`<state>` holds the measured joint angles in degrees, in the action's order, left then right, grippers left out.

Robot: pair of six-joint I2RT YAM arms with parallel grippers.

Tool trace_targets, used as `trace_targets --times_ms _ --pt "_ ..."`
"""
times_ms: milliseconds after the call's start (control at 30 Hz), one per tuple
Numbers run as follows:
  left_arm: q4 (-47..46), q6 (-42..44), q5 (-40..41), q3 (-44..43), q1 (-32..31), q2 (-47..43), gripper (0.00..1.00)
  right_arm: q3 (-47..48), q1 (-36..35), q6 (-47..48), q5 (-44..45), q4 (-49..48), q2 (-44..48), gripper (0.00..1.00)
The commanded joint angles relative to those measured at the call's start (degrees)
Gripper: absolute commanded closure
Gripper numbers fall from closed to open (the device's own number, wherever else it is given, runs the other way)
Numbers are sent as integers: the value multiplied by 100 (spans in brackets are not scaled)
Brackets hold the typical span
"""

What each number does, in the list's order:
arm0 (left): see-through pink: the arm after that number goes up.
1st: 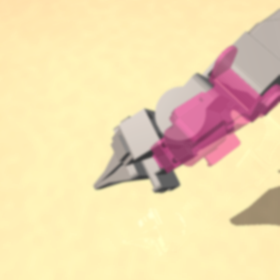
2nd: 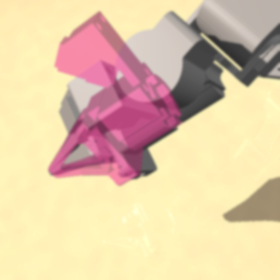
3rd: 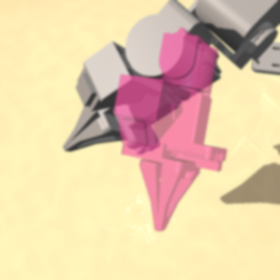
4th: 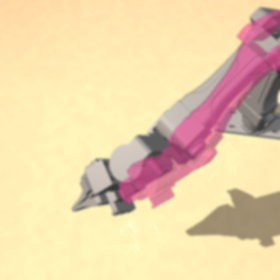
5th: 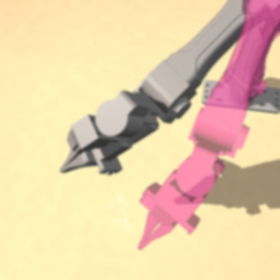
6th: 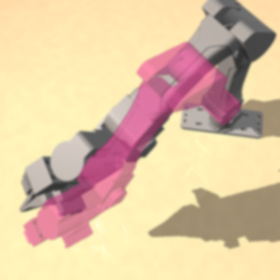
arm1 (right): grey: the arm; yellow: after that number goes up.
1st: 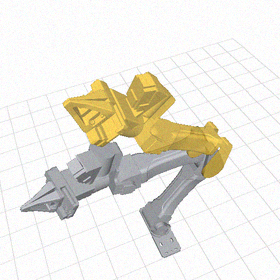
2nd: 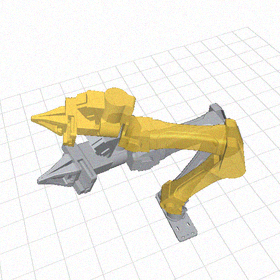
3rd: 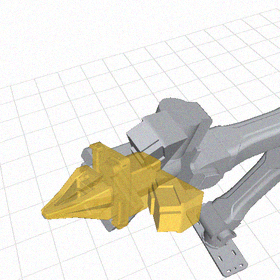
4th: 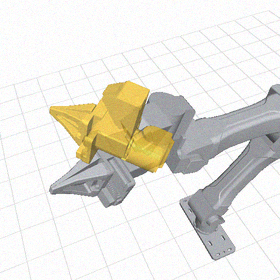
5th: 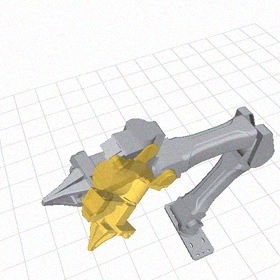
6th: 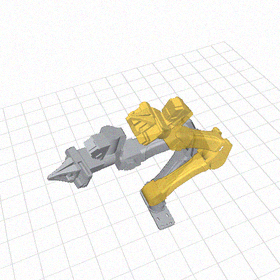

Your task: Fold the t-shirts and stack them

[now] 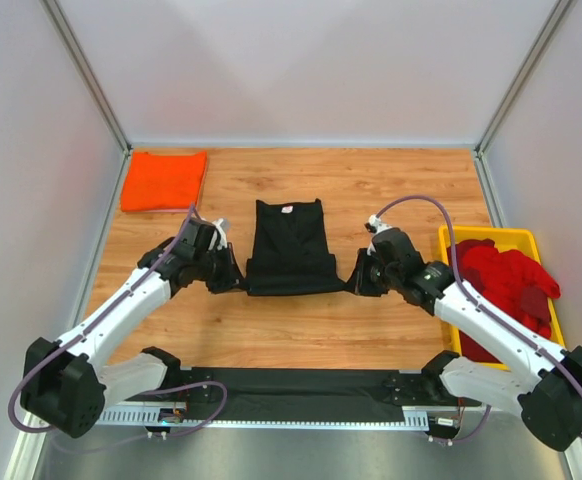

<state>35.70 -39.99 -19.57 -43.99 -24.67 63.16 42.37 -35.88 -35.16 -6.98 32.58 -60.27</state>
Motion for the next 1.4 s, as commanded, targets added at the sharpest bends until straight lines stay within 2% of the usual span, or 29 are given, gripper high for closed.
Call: trace_targets --times_ms 0,233,533,867,1100,1367 --pt "306 0 138 -312 6 56 100 377 -7 53 320 258 77 100" --pt "604 -27 489 -952 14 337 100 948 2 316 690 381 -168 100" --pt "1132 8 683 -2262 137 1434 100 2187 54 685 1173 319 -1091 100" --pt "1193 88 165 -3668 787 2798 100 3461 519 1081 1059 196 -2453 100" --pt "1299 123 -239 -4880 1148 3852 100 4393 916 1362 577 205 -3332 100" --pt "816 307 -977 -5936 1359 5223 100 5219 1083 1494 250 -76 -4510 100"
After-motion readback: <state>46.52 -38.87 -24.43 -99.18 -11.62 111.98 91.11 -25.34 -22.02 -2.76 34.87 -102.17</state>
